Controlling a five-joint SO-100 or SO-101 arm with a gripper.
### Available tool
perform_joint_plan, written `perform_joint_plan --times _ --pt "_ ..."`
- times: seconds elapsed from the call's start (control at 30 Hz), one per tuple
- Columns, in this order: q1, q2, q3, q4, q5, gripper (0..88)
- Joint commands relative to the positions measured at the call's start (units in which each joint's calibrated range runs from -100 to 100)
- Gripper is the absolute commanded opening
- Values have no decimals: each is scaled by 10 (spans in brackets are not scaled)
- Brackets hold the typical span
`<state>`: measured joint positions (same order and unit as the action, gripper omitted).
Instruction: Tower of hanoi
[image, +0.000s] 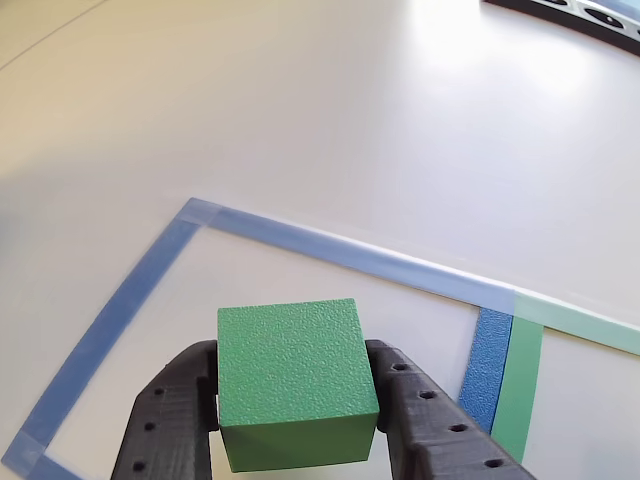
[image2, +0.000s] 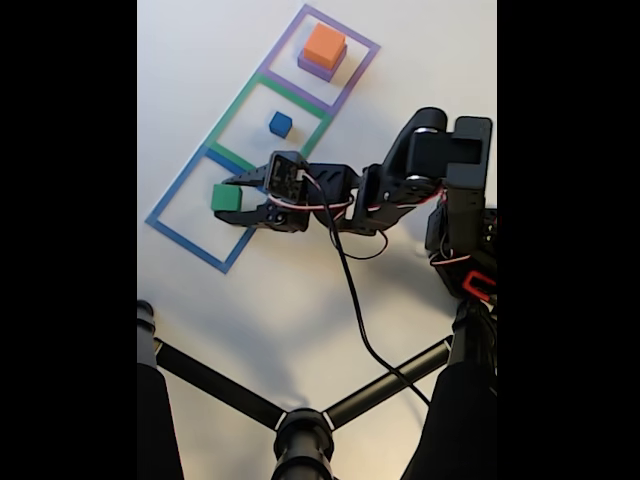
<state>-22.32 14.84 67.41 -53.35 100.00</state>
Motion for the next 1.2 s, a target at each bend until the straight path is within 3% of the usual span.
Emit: perform_joint_plan --times 0.0,0.47,0.7,0.87,1.17 --pt "-1 21 -42 -29 0 58" --pt "1 110 -68 -87 0 78" --pt "5 121 -68 -97 0 215" --pt "4 99 -68 -97 0 256" --pt "12 -55 -65 4 0 269"
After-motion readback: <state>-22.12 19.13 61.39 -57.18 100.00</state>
